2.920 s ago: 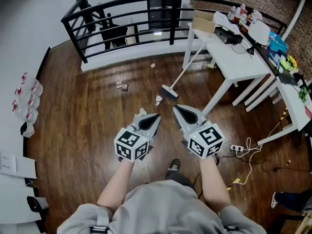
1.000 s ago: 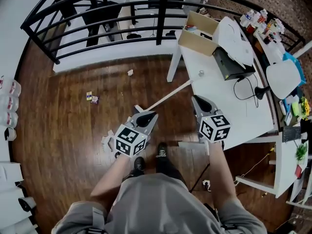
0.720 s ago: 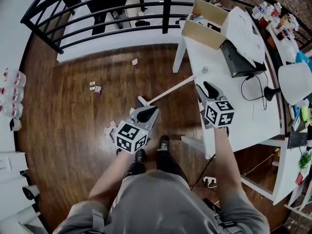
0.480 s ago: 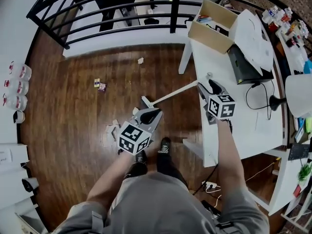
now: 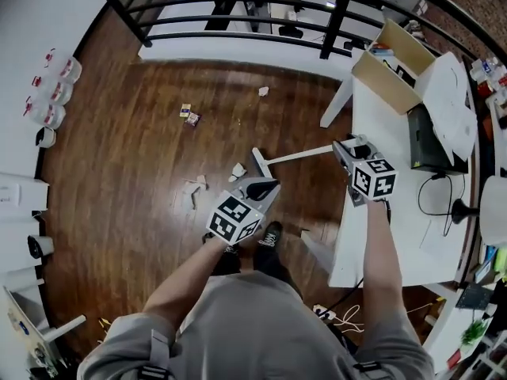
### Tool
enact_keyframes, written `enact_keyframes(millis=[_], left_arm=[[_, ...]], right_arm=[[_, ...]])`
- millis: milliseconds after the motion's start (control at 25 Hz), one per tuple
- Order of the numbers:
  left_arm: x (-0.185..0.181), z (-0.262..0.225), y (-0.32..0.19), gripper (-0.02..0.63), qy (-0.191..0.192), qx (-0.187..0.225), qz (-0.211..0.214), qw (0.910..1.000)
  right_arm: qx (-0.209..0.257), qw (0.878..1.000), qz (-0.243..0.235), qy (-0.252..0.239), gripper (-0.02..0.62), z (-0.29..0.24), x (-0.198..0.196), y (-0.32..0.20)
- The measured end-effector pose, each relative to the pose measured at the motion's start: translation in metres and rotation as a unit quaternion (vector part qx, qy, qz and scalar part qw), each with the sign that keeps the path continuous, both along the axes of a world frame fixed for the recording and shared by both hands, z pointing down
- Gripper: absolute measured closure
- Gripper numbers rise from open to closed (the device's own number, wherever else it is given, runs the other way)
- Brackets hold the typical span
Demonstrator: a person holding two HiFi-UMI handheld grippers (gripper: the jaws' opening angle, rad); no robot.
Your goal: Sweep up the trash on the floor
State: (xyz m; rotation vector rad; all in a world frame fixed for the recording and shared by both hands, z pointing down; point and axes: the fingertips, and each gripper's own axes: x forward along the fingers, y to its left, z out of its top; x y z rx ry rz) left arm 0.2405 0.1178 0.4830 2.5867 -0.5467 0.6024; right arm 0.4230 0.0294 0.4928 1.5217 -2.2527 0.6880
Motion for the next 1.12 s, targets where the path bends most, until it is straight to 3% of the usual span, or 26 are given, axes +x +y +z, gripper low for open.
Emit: enact_keyframes(millis=[120, 240, 560, 800, 1040, 1120], left_arm=[[-0.012, 0.003, -0.001, 0.6, -0.004, -0.004, -0.013, 0.9999], [-0.028, 0.004, -0.004, 0.601, -0.008, -0.006, -0.034, 0.9994], [-0.076, 0.013, 0.002, 0.601, -0.014, -0.012, -0.088, 0.9959], [-0.121, 0.001, 0.013, 0.601, -0.004, -0.003, -0.114, 0.9934], [-0.153, -0.005, 0.036, 0.599, 0.017, 0.004, -0.106, 0.9943], [-0.163, 0.001, 0.044, 0.54, 0.019, -0.004, -0.102, 0.9946]], right_arm=[[-0.014, 0.999, -0.049, 0.015, 0.432, 0.005, -0.031, -0.004], [-0.03, 0.996, -0.078, 0.031, 0.514, 0.009, -0.054, -0.004], [-0.003, 0.993, -0.119, 0.024, 0.525, -0.013, -0.115, -0.01], [0.023, 0.984, -0.169, 0.048, 0.526, -0.045, -0.189, -0.007], [0.036, 0.975, -0.208, 0.072, 0.527, -0.081, -0.253, 0.018], [0.038, 0.972, -0.22, 0.073, 0.526, -0.093, -0.275, 0.031]])
